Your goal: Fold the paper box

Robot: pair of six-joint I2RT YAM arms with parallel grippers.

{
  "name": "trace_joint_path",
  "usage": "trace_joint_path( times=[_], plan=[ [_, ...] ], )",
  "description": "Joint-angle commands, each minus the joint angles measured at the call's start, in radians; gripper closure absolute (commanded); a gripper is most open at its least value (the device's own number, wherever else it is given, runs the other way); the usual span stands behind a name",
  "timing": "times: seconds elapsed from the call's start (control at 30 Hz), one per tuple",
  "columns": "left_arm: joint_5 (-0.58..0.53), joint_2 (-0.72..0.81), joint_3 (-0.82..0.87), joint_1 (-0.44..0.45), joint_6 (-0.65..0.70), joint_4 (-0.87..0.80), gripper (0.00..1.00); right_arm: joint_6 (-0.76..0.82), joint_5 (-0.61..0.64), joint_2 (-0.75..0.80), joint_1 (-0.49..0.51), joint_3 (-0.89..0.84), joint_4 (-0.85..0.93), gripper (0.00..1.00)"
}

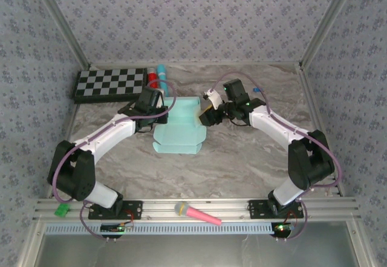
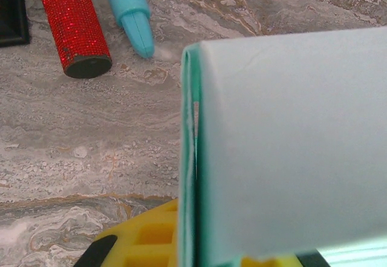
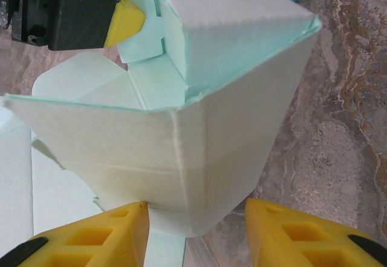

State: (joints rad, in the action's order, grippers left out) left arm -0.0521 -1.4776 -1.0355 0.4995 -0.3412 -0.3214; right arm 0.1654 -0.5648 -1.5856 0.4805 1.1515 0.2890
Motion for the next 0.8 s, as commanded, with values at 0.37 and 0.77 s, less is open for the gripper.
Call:
trace_joint_path(
  times=[0.37,0.77],
  plan=[
    [0.069,0.020,-0.015,-0.002,0.006,0.021,1.00,-0.069,0.069,-0.062,0.039,0.032,-0.100,0.50],
    [0.084,0.025,-0.012,-0.002,0.005,0.022,1.00,-0.159,0.348,-0.069,0.098,-0.016,-0.272,0.51]
  ],
)
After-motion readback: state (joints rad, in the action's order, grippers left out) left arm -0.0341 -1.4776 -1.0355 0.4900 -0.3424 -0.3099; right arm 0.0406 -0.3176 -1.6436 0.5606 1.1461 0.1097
